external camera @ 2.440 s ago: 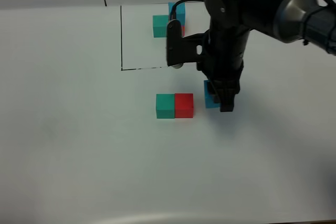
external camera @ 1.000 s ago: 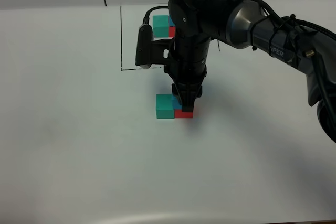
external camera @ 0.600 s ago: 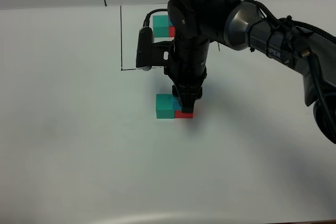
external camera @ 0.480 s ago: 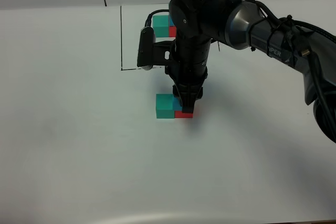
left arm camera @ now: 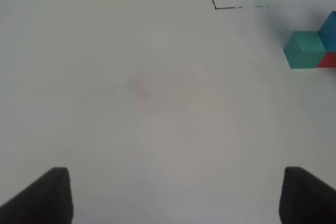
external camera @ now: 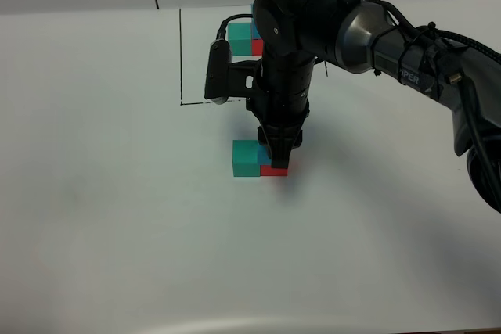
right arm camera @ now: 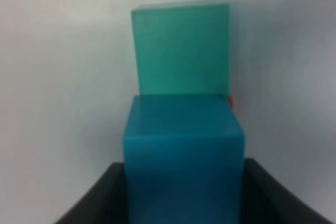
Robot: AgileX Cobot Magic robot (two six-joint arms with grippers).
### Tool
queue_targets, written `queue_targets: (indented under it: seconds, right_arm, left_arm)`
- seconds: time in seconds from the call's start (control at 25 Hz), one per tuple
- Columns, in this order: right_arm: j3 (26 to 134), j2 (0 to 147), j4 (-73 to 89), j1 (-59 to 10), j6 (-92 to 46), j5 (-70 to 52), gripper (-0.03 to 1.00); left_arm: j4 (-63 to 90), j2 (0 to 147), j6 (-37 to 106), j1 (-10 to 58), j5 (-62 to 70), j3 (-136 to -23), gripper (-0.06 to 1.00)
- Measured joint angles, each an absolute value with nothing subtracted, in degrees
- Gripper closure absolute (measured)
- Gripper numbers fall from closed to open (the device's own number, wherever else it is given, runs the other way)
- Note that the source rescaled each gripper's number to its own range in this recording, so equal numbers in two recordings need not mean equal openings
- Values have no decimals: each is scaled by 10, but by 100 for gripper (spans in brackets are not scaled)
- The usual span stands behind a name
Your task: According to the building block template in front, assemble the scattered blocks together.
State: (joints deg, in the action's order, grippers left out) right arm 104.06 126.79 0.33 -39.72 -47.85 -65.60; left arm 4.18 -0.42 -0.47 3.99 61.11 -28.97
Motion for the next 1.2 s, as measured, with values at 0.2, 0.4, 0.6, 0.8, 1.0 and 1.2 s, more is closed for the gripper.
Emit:
queue_targets:
  seconds: [0.2, 0.4, 0.6, 0.8, 1.0, 1.2]
  right_arm:
    - [1041, 1269, 0, -397, -479, -656, 95]
    - [1042, 1269, 0, -397, -479, -656, 95]
    - [1042, 1269, 0, -397, -480, -656, 95]
    - [1042, 1269, 0, -397, -480, -649, 95]
    - [1042, 1269, 0, -397, -480, -649, 95]
    - [1042, 1270, -5, -397, -484, -640, 91]
  left_arm:
    - [42, -4, -5, 40, 611, -290, 20]
    - [42, -4, -5, 40, 611, -290, 20]
    - [42, -4, -5, 40, 611, -290, 20]
    - [42, -4, -5, 40, 611, -290, 20]
    - [42, -4, -5, 40, 611, -290, 20]
    - [42, -4, -5, 40, 611, -290, 20]
